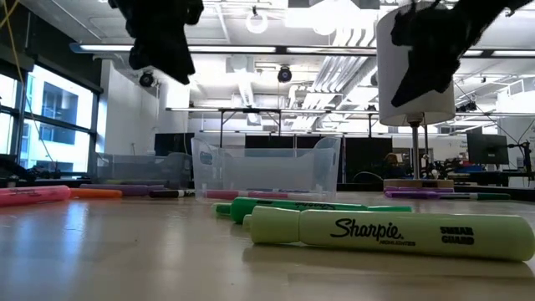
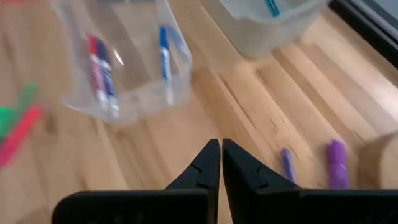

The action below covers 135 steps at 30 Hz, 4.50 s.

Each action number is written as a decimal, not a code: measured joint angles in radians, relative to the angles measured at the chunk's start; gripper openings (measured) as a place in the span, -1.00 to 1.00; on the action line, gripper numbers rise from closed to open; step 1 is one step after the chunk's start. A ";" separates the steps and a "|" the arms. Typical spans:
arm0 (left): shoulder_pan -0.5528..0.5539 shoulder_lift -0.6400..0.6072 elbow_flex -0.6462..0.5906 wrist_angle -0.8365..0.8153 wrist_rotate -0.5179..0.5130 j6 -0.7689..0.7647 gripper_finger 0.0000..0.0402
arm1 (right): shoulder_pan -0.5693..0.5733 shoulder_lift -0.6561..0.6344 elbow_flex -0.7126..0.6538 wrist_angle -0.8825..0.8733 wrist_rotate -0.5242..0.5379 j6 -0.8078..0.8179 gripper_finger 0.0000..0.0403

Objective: Pick & Place Markers
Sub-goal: Put the right purple pen into the gray bin, then put the pink highlighter into the black bin

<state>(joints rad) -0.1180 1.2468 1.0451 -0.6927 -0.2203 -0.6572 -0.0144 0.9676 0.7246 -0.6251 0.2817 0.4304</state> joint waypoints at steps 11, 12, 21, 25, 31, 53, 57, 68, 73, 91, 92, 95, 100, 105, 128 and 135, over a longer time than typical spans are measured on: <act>-0.014 -0.001 0.000 0.018 -0.025 0.025 -0.36 | -0.149 0.436 0.228 -0.246 -0.025 -0.111 -0.84; -0.014 -0.001 0.000 0.007 -0.025 0.025 -0.36 | -0.170 0.469 0.237 -0.259 -0.041 -0.130 -0.82; -0.014 -0.001 0.000 -0.054 0.007 0.032 -0.36 | -0.316 0.673 0.244 -0.274 -0.113 -0.151 -0.51; -0.014 -0.001 0.000 -0.076 0.009 0.051 -0.36 | -0.333 0.702 0.244 -0.259 -0.086 -0.167 -0.42; -0.014 -0.001 0.000 -0.080 0.008 0.064 -0.36 | -0.340 0.745 0.244 -0.215 -0.085 -0.178 -0.40; -0.013 -0.001 0.000 -0.081 0.033 0.086 -0.36 | -0.303 0.804 0.244 -0.230 -0.154 -0.152 -0.87; -0.013 -0.001 0.000 -0.097 0.051 0.086 -0.36 | -0.273 0.717 0.236 -0.267 -0.205 -0.097 -0.86; 0.020 -0.012 -0.001 -0.168 0.063 0.221 -0.36 | -0.206 0.459 0.398 -0.226 -0.043 0.027 -0.93; 0.081 -0.012 -0.001 -0.195 0.080 0.303 -0.36 | -0.190 0.552 0.640 -0.209 0.072 -0.091 -0.93; 0.125 -0.018 -0.106 -0.200 0.072 0.356 -0.36 | -0.323 1.154 1.171 -0.192 0.065 -0.431 -0.79; 0.125 -0.018 -0.111 -0.199 0.072 0.359 -0.36 | -0.331 1.167 1.169 -0.192 0.060 -0.431 -0.77; 0.125 -0.018 -0.121 -0.199 0.071 0.364 -0.36 | -0.347 1.194 1.151 -0.195 0.041 -0.423 -0.69; 0.125 -0.018 -0.124 -0.193 0.059 0.365 -0.36 | -0.361 1.190 1.133 -0.220 -0.006 -0.379 -0.57; 0.125 -0.018 -0.124 -0.192 -0.005 0.341 -0.36 | -0.361 1.118 1.131 -0.359 -0.013 -0.358 -0.50; 0.125 0.043 -0.122 -0.308 0.049 0.033 -0.36 | 0.050 0.141 0.278 -0.279 0.062 0.297 -0.74; 0.125 0.043 -0.160 -0.427 0.060 -0.053 -0.36 | 0.107 0.047 0.169 -0.259 0.084 0.401 -0.85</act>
<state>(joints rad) 0.0067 1.2896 0.8851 -1.1200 -0.1603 -0.7097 0.0922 1.0141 0.8941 -0.8837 0.3656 0.8313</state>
